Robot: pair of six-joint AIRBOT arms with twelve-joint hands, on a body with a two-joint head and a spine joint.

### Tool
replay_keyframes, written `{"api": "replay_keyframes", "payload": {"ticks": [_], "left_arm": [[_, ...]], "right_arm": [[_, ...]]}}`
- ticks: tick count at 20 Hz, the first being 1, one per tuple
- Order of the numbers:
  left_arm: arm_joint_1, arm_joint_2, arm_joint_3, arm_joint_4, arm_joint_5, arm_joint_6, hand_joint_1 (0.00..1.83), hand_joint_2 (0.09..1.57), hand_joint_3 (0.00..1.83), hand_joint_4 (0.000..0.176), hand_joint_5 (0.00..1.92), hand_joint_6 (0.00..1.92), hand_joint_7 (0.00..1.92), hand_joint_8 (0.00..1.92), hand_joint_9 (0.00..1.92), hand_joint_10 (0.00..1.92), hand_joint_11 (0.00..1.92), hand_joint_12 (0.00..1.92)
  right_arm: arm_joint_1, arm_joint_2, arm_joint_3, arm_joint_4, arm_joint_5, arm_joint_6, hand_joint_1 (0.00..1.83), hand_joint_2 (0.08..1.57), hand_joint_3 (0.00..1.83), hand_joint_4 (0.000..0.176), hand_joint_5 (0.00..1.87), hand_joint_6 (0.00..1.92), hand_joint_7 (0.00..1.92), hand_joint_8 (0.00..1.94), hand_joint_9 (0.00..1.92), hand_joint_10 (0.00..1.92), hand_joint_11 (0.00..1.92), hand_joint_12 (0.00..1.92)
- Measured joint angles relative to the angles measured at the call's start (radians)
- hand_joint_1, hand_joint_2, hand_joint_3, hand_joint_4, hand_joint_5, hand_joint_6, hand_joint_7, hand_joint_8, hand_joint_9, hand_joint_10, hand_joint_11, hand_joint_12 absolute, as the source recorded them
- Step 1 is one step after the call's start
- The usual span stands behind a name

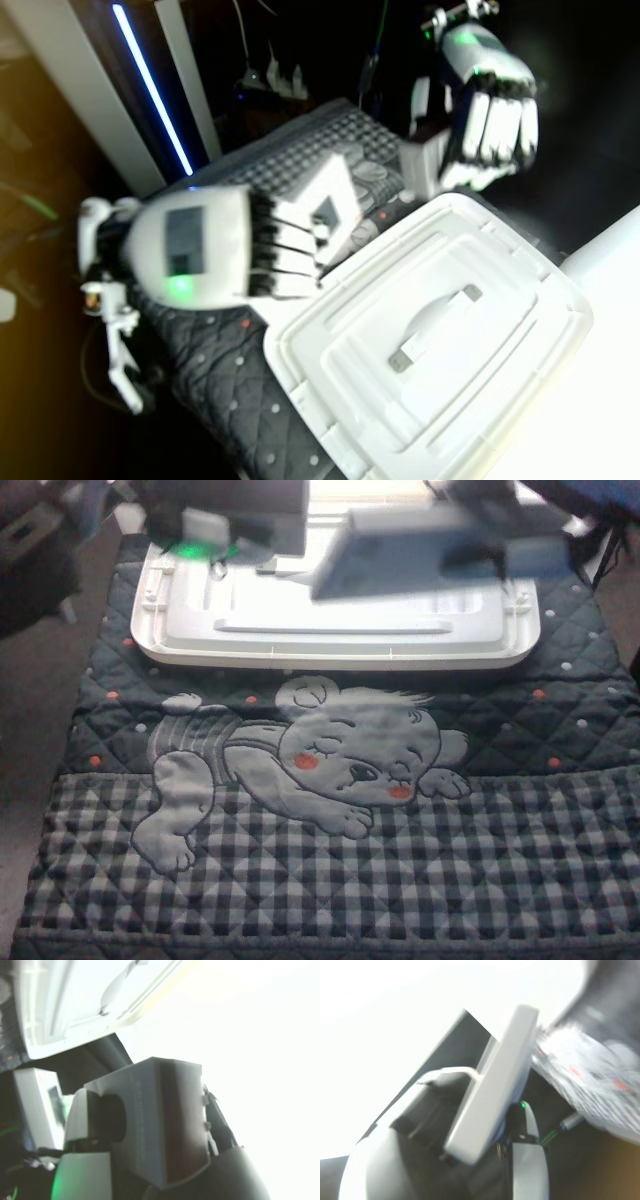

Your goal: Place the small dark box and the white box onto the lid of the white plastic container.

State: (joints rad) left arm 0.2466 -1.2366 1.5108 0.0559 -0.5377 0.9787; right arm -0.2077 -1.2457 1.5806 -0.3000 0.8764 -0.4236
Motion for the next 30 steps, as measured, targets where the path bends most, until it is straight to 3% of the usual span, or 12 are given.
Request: {"api": "replay_keyframes", "payload": {"ticks": [2, 3, 4, 6, 7, 16, 19, 20, 22, 23, 28, 30], "left_arm": [[-0.05, -0.047, 0.073, -0.002, 0.089, 0.003, 1.23, 1.14, 0.0, 0.0, 0.92, 0.92, 0.95, 1.19, 0.89, 1.11, 0.77, 1.57], [-0.083, -0.057, 0.098, -0.006, 0.143, 0.007, 1.11, 1.15, 0.0, 0.017, 0.43, 0.5, 0.43, 0.51, 0.38, 0.55, 0.14, 1.27], [-0.099, -0.058, 0.1, -0.011, 0.155, 0.018, 0.99, 1.15, 0.0, 0.093, 0.26, 0.17, 0.25, 0.14, 0.2, 0.19, 0.03, 0.72], [-0.109, -0.057, 0.084, -0.032, 0.159, 0.047, 0.96, 1.06, 0.0, 0.173, 0.02, 0.01, 0.01, 0.01, 0.01, 0.01, 0.0, 0.03], [-0.109, -0.056, 0.078, -0.033, 0.159, 0.047, 0.9, 1.05, 0.0, 0.175, 0.0, 0.0, 0.0, 0.0, 0.0, 0.0, 0.0, 0.0], [-0.055, -0.028, 0.011, -0.044, 0.106, 0.055, 0.89, 0.97, 0.0, 0.176, 0.0, 0.0, 0.0, 0.0, 0.0, 0.0, 0.0, 0.0], [-0.011, 0.007, -0.055, -0.05, 0.048, 0.057, 0.72, 1.24, 0.02, 0.176, 0.0, 0.0, 0.0, 0.0, 0.0, 0.0, 0.0, 0.0], [0.005, 0.024, -0.082, -0.046, 0.025, 0.058, 0.16, 1.36, 0.02, 0.093, 0.0, 0.0, 0.0, 0.0, 0.0, 0.0, 0.0, 0.63], [0.031, 0.063, -0.132, -0.047, -0.032, 0.055, 0.91, 0.99, 0.0, 0.166, 0.0, 0.0, 0.0, 0.0, 0.0, 0.0, 0.0, 0.02], [0.042, 0.081, -0.156, -0.054, -0.071, 0.049, 0.73, 1.04, 0.02, 0.174, 0.0, 0.0, 0.0, 0.0, 0.0, 0.0, 0.0, 0.0], [0.121, 0.154, -0.269, -0.022, -0.235, 0.048, 0.82, 0.88, 0.0, 0.176, 0.0, 0.0, 0.0, 0.0, 0.0, 0.0, 0.0, 0.0], [0.157, 0.185, -0.319, -0.003, -0.328, 0.019, 0.89, 0.84, 0.0, 0.176, 0.0, 0.0, 0.0, 0.0, 0.0, 0.0, 0.05, 0.02]], "right_arm": [[0.031, -0.025, 0.035, -0.018, -0.059, 0.0, 1.17, 1.12, 0.01, 0.0, 0.97, 0.98, 0.92, 1.48, 0.97, 1.68, 1.01, 1.9], [0.037, -0.037, 0.054, -0.029, -0.111, 0.0, 1.2, 1.13, 0.0, 0.0, 0.68, 0.45, 0.63, 0.66, 0.54, 0.83, 0.44, 1.47], [0.04, -0.041, 0.061, -0.028, -0.143, 0.0, 1.16, 1.12, 0.0, 0.009, 0.52, 0.16, 0.5, 0.21, 0.44, 0.36, 0.26, 1.27], [0.041, -0.04, 0.067, -0.024, -0.175, 0.0, 1.09, 1.03, 0.0, 0.157, 0.08, 0.01, 0.04, 0.01, 0.03, 0.02, 0.01, 0.26], [0.041, -0.04, 0.067, -0.022, -0.174, 0.0, 1.06, 0.99, 0.0, 0.172, 0.02, 0.0, 0.01, 0.0, 0.01, 0.01, 0.0, 0.16], [0.042, 0.021, 0.002, -0.047, -0.166, 0.004, 0.91, 0.83, 0.0, 0.176, 0.0, 0.0, 0.0, 0.0, 0.0, 0.0, 0.0, 0.0], [0.042, 0.081, -0.066, -0.064, -0.142, 0.004, 0.81, 0.74, 0.0, 0.164, 0.0, 0.0, 0.0, 0.0, 0.0, 0.0, 0.0, 0.0], [0.041, 0.102, -0.087, -0.072, -0.12, 0.003, 0.82, 0.74, 0.0, 0.174, 0.0, 0.0, 0.0, 0.0, 0.0, 0.0, 0.0, 0.0], [0.025, 0.135, -0.125, -0.077, -0.055, 0.004, 0.79, 0.75, 0.0, 0.124, 0.0, 0.0, 0.0, 0.0, 0.0, 0.0, 0.0, 0.0], [0.01, 0.146, -0.134, -0.075, -0.012, 0.014, 0.83, 0.74, 0.0, 0.092, 0.0, 0.0, 0.0, 0.0, 0.0, 0.0, 0.0, 0.0], [-0.092, 0.179, -0.189, -0.047, 0.138, 0.053, 0.86, 0.67, 0.0, 0.153, 0.0, 0.0, 0.0, 0.0, 0.0, 0.0, 0.04, 0.02], [-0.126, 0.191, -0.21, -0.029, 0.213, 0.065, 0.9, 0.61, 0.0, 0.14, 0.0, 0.0, 0.0, 0.0, 0.0, 0.0, 0.04, 0.02]]}}
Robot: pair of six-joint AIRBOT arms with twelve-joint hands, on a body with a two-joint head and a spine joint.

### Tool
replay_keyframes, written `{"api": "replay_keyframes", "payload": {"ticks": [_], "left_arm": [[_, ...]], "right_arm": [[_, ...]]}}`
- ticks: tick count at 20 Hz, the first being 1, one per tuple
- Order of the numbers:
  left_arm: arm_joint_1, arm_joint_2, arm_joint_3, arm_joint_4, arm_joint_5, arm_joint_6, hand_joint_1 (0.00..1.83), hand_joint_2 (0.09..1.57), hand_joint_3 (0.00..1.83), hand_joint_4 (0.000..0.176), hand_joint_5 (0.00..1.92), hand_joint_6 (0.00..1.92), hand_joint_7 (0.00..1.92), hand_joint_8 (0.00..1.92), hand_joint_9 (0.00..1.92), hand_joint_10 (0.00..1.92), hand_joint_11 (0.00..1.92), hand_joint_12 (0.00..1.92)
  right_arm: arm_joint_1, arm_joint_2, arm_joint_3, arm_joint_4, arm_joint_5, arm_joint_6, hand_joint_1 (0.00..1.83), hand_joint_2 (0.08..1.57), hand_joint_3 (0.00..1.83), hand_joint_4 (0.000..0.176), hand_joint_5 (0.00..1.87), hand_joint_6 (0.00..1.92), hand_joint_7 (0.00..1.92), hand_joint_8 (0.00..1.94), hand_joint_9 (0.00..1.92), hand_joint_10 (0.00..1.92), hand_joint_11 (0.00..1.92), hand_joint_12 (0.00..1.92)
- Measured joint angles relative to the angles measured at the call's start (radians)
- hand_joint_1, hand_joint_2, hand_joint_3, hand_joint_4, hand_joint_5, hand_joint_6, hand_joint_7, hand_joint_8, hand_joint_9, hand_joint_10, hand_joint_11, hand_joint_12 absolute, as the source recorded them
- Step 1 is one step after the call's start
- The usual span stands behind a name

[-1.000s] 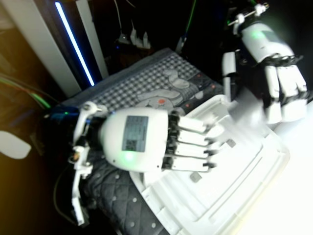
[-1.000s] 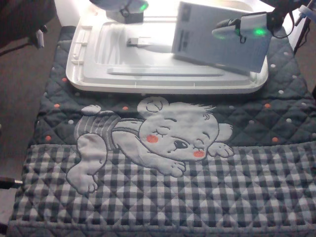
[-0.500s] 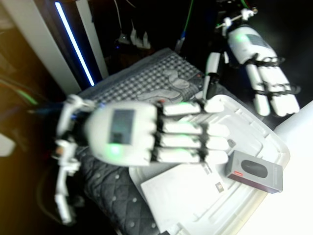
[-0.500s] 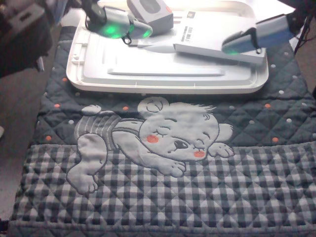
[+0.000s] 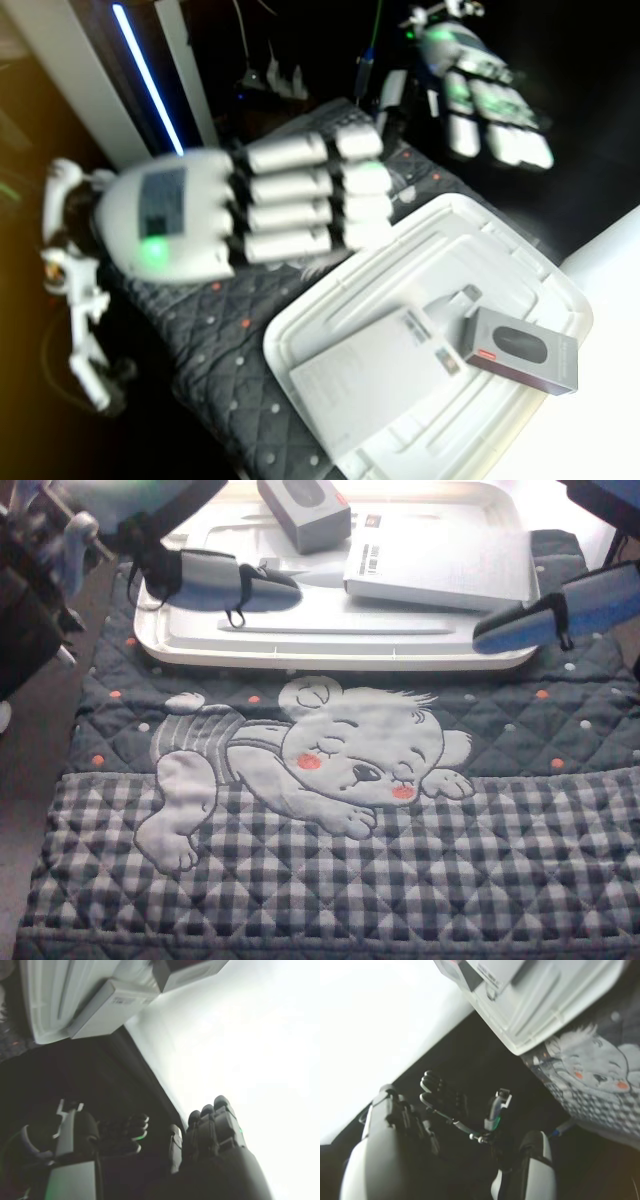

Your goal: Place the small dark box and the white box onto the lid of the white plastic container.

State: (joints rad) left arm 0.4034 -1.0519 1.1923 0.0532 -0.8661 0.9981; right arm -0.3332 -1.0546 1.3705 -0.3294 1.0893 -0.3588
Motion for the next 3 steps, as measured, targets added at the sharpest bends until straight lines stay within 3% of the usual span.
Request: {"api": "replay_keyframes", "payload": {"ticks": [1, 3], "left_arm": [[0.029, 0.016, -0.023, 0.004, -0.061, -0.001, 0.86, 0.95, 0.0, 0.176, 0.0, 0.0, 0.0, 0.0, 0.0, 0.0, 0.08, 0.04], [0.079, 0.034, -0.046, -0.001, -0.144, -0.023, 0.79, 1.0, 0.02, 0.176, 0.0, 0.0, 0.0, 0.0, 0.0, 0.0, 0.03, 0.02]], "right_arm": [[-0.021, 0.002, 0.0, -0.004, 0.034, 0.02, 0.91, 0.62, 0.0, 0.162, 0.0, 0.0, 0.0, 0.0, 0.0, 0.0, 0.01, 0.0], [-0.061, 0.003, -0.007, 0.011, 0.087, 0.048, 1.0, 0.69, 0.02, 0.175, 0.0, 0.0, 0.0, 0.0, 0.0, 0.0, 0.0, 0.0]]}}
